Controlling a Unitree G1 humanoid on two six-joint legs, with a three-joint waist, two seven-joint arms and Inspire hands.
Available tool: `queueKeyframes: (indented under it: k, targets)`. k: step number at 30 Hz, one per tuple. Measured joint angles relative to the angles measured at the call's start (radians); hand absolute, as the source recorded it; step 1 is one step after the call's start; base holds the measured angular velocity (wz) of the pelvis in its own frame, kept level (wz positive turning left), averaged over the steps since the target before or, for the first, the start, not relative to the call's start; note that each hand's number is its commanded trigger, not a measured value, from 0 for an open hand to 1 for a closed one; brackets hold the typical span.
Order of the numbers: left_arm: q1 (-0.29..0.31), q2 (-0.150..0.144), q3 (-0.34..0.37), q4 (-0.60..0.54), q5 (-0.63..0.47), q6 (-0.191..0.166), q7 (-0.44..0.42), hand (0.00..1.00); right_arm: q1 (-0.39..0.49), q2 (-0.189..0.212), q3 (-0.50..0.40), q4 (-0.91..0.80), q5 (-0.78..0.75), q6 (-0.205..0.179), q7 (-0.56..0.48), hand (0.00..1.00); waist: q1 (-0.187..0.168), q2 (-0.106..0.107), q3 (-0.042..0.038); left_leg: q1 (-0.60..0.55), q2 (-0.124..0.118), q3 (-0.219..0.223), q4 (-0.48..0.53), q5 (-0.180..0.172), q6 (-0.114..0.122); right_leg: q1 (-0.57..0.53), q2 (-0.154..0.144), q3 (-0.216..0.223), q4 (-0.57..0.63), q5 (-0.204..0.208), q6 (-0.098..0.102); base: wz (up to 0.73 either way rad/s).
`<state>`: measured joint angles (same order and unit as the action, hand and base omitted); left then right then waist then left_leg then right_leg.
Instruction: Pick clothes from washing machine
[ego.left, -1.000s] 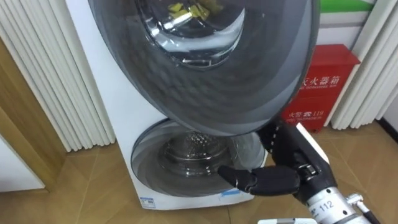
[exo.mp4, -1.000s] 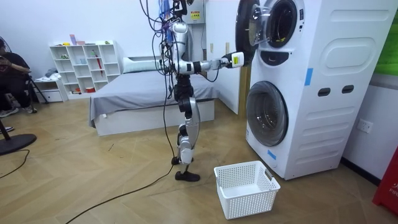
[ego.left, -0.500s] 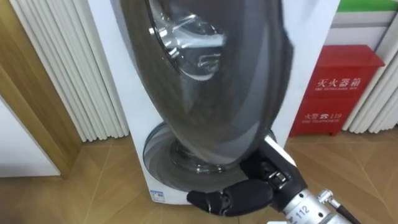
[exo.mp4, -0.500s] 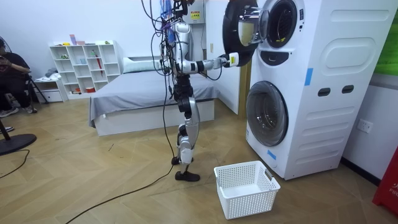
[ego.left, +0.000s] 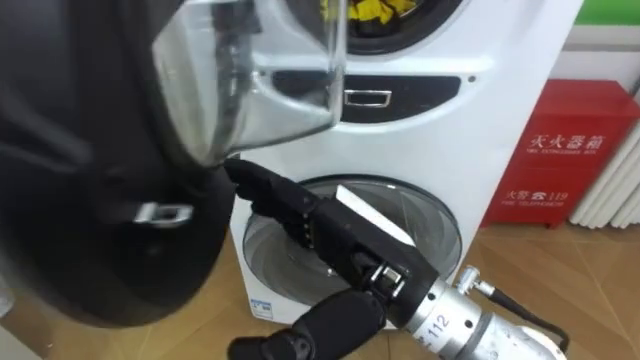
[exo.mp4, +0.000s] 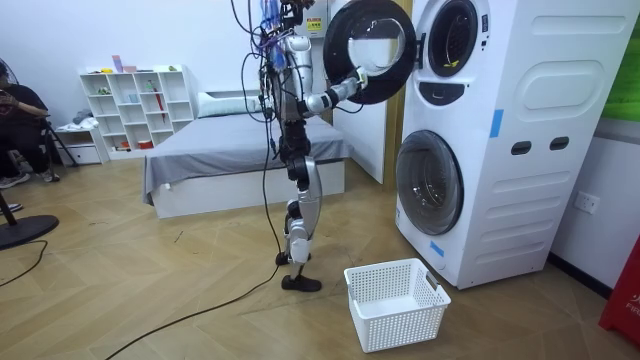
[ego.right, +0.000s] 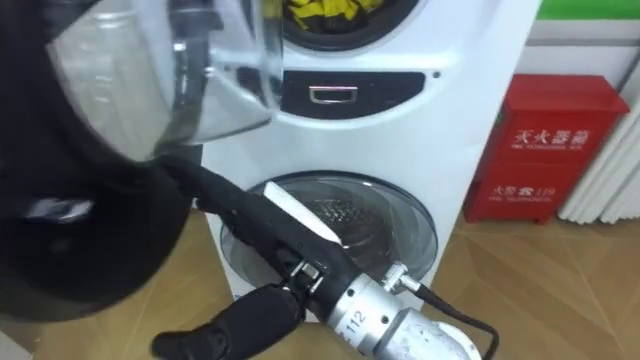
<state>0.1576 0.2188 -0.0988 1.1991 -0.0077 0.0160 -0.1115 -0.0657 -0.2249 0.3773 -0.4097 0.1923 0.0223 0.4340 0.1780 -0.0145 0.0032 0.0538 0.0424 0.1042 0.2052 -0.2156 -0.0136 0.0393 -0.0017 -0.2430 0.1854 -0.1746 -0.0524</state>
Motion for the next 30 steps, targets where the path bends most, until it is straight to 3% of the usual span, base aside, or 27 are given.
queueKeyframes:
  k: [7, 15, 23, 30]
  targets:
    - [-0.008, 0.000, -0.001, 0.005, -0.001, 0.000, 0.000, 0.00, -0.048, 0.040, 0.042, -0.001, 0.006, 0.000, 0.016, 0.00, 0.030, 0.001, 0.0042, -0.003, -0.003, -0.035, 0.001, 0.000, 0.000, 0.014, -0.002, -0.029, -0.001, -0.004, 0.002, 0.17]
    - [0.007, 0.000, 0.000, 0.007, -0.004, 0.000, 0.000, 0.00, -0.056, 0.041, 0.082, -0.001, 0.043, 0.000, 0.026, 0.00, 0.080, 0.001, 0.0045, -0.006, -0.005, -0.040, 0.002, 0.000, 0.000, 0.016, -0.005, -0.035, 0.001, -0.006, 0.004, 0.04]
    - [0.036, 0.000, 0.001, 0.008, -0.001, 0.000, 0.000, 0.00, -0.051, 0.030, 0.081, 0.000, 0.033, -0.001, 0.022, 0.00, 0.071, 0.001, 0.0060, -0.003, -0.009, -0.043, -0.001, 0.000, 0.000, 0.025, -0.006, -0.039, -0.008, -0.007, 0.006, 0.03]
    - [0.033, -0.008, 0.008, -0.025, 0.000, 0.007, 0.000, 0.00, -0.006, 0.023, 0.069, 0.065, -0.064, -0.016, -0.049, 0.00, 0.033, -0.003, 0.0080, -0.004, -0.014, -0.051, 0.001, 0.000, 0.001, 0.038, -0.010, -0.056, -0.018, -0.009, 0.011, 0.09]
